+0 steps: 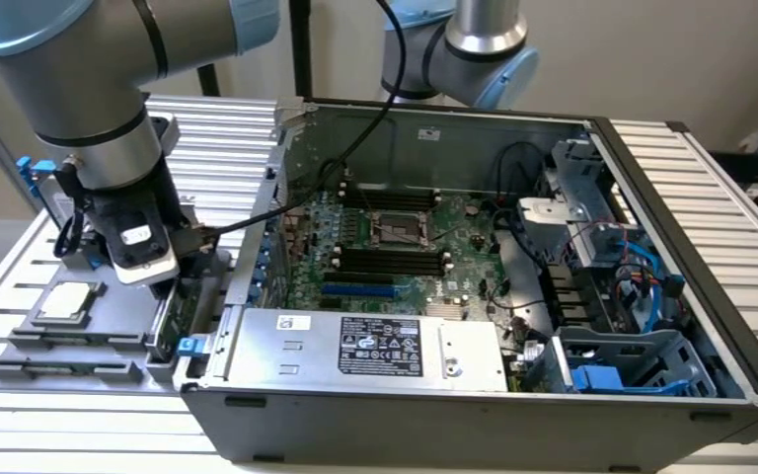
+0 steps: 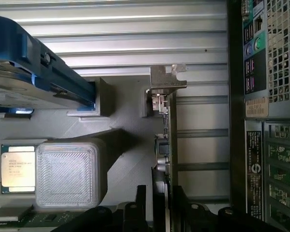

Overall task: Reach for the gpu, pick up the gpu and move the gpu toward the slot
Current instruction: 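Pick up the gpu and move the gpu toward the slot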

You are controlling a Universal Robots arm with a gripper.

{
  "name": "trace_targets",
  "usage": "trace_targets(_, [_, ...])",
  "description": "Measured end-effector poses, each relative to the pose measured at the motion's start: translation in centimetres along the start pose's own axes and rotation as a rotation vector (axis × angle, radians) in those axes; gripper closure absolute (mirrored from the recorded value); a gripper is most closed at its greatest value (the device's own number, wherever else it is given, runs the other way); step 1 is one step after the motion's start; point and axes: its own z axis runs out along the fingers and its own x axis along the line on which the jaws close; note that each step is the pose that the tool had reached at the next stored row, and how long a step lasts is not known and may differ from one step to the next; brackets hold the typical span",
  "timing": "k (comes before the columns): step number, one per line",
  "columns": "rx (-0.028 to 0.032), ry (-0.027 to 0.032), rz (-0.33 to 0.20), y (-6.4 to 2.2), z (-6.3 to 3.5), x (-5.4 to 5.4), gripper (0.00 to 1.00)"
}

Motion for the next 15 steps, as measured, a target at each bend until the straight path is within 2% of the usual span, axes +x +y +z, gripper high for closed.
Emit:
trace_targets(1, [0.0003, -0.0001, 0.0, 0.0, 0.0, 0.0, 0.67])
trace_targets(7, [0.0011, -0.0001, 0.0, 0.01, -0.02, -0.01, 0.67])
trace_targets(9, [0.001, 0.0, 0.0, 0.01, -0.03, -0.01, 0.74])
trace_targets(15, [0.001, 0.0006, 0.0, 0.01, -0.17, 0.0, 0.74])
